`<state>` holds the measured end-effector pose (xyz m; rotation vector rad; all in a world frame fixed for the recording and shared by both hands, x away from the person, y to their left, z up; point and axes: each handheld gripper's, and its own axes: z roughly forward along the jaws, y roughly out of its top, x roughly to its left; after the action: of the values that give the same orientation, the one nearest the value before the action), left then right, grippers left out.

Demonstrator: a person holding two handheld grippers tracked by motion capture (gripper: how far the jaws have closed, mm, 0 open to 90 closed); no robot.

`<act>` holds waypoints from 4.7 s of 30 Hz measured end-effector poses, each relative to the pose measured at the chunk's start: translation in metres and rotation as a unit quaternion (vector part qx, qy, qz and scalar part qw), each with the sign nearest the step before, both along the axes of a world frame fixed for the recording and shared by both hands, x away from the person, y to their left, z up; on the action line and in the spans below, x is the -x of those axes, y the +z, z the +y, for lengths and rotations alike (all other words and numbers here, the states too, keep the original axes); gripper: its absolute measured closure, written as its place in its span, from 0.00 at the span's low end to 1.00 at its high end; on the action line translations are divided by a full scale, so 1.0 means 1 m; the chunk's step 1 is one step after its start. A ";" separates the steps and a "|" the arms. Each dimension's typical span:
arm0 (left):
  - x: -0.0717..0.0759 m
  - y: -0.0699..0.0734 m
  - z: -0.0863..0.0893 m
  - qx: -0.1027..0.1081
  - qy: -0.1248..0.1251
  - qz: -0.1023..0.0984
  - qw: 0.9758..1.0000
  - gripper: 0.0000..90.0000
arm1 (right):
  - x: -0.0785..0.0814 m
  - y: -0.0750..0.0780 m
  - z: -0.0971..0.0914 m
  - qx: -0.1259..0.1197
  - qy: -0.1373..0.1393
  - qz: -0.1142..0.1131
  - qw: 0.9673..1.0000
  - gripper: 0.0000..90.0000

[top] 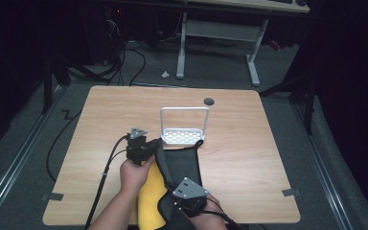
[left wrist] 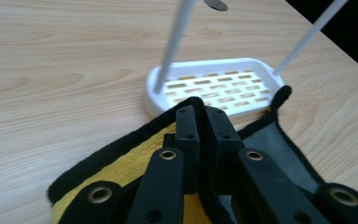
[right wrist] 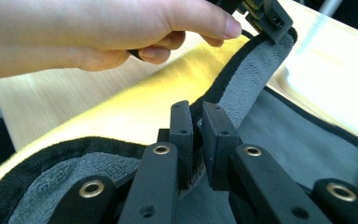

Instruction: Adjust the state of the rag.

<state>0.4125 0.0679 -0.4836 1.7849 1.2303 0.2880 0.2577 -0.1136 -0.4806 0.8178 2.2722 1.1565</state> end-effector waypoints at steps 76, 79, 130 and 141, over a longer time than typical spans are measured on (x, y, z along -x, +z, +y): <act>0.088 -0.044 0.013 -0.140 -0.108 -0.033 0.984 0.54 | -0.044 -0.040 -0.072 0.024 -0.142 0.071 0.987 0.77; 0.086 -0.046 0.015 -0.137 -0.111 -0.030 0.984 0.53 | -0.064 -0.045 -0.070 0.023 -0.160 0.080 0.984 0.81; 0.046 -0.051 0.018 -0.037 -0.083 0.019 0.996 0.75 | -0.085 -0.049 -0.076 -0.004 -0.164 0.118 0.979 0.52; 0.045 -0.052 0.020 -0.026 -0.091 0.029 0.995 0.80 | -0.081 -0.049 -0.070 -0.016 -0.150 0.122 0.981 0.79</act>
<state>0.3679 0.0874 -0.5352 1.9482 1.1006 0.1665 0.3386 -0.1838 -0.5299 1.3266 2.2197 1.0013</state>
